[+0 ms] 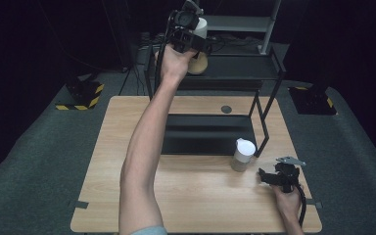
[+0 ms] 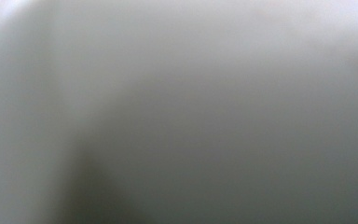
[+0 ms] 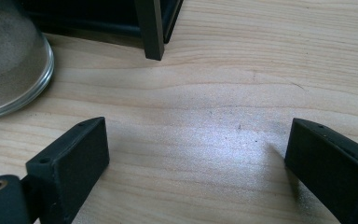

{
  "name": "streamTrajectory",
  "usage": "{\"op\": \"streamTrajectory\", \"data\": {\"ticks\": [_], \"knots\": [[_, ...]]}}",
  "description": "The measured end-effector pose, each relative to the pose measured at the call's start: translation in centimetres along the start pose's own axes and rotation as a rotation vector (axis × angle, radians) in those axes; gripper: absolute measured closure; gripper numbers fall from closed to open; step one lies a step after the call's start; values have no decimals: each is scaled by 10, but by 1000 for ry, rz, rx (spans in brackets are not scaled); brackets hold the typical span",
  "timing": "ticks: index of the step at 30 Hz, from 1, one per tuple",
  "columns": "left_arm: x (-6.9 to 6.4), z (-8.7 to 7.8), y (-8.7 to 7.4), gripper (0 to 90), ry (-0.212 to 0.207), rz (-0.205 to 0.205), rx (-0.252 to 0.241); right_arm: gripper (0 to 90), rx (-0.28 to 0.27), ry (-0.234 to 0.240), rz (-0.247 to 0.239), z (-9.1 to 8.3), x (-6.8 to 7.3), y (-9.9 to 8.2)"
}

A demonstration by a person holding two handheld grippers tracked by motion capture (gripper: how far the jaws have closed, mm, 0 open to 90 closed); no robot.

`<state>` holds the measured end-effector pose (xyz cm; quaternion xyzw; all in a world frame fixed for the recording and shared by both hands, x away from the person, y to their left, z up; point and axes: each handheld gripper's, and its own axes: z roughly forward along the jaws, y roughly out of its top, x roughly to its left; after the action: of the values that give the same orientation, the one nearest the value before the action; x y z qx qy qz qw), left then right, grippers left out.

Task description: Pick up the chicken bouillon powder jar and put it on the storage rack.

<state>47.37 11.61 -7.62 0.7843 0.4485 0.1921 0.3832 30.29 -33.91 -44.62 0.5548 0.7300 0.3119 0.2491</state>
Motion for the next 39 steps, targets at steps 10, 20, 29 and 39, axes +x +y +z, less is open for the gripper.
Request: {"op": "streamTrajectory", "data": {"ticks": [10,20,29,39], "knots": [[3,10,0,316,23,-11,22,52,0,0,0,0,0,0],[5,16,-1,316,33,-9,36,52,0,0,0,0,0,0],[8,16,-5,315,24,2,24,52,0,0,0,0,0,0],[7,15,-9,312,24,11,14,51,1,0,2,0,0,0]]}}
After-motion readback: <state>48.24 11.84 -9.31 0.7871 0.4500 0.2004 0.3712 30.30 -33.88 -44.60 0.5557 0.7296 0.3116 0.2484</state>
